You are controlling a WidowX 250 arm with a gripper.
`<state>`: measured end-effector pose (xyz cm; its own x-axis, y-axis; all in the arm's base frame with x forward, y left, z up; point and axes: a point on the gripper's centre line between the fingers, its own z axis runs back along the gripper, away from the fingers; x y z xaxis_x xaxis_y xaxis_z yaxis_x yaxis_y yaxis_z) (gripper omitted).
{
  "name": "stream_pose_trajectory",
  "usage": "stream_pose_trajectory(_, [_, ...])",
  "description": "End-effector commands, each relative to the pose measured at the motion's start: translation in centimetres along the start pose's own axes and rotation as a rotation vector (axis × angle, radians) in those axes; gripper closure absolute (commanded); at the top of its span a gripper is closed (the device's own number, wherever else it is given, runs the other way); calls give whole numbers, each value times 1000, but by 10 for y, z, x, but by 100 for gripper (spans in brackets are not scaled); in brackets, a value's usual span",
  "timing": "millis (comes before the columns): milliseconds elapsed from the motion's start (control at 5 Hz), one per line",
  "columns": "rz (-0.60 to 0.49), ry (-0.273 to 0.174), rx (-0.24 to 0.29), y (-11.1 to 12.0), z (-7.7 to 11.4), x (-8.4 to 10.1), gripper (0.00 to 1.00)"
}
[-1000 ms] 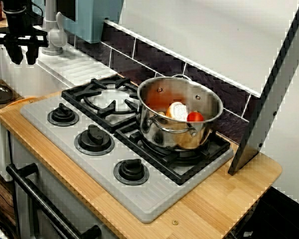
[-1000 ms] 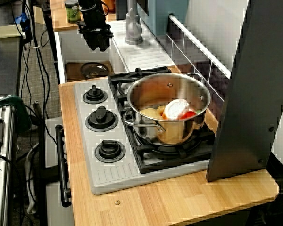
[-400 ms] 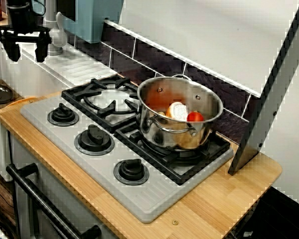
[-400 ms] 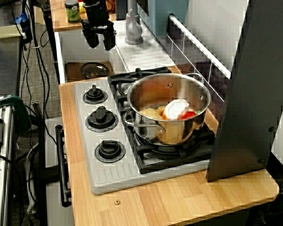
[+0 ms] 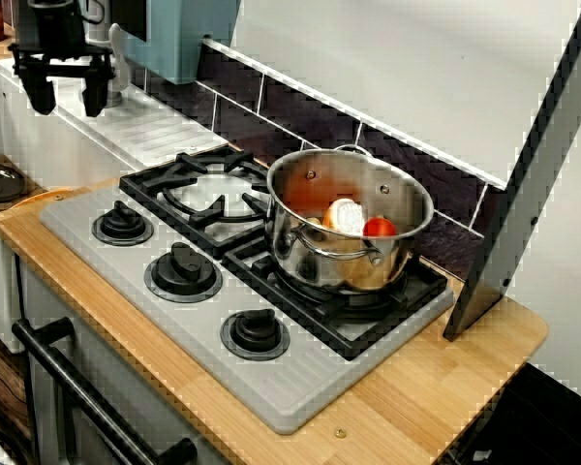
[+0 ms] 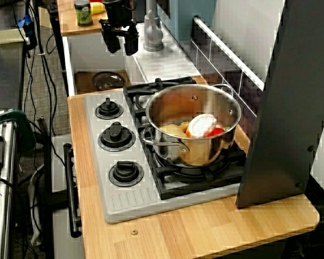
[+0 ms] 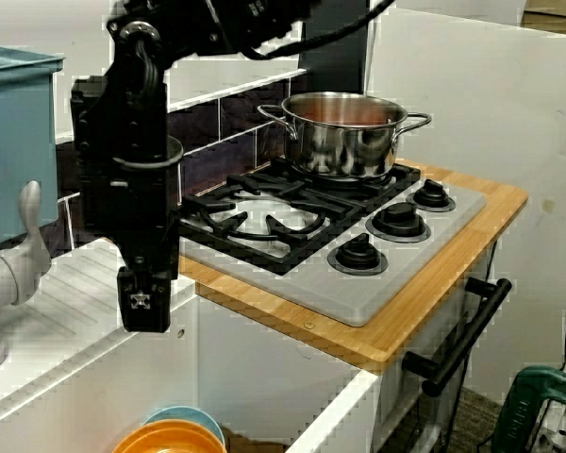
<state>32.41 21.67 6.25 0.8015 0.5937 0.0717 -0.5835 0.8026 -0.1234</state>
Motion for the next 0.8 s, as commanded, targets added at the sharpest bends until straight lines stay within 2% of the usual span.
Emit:
stream_pose_trajectory(0, [-167,-31,23,-17,26,1,0])
stream_pose_trajectory(200, [-227,-7,23,-26,31,2,0])
stream_pose_trajectory(600, [-382,-5,9,-46,43,3,0])
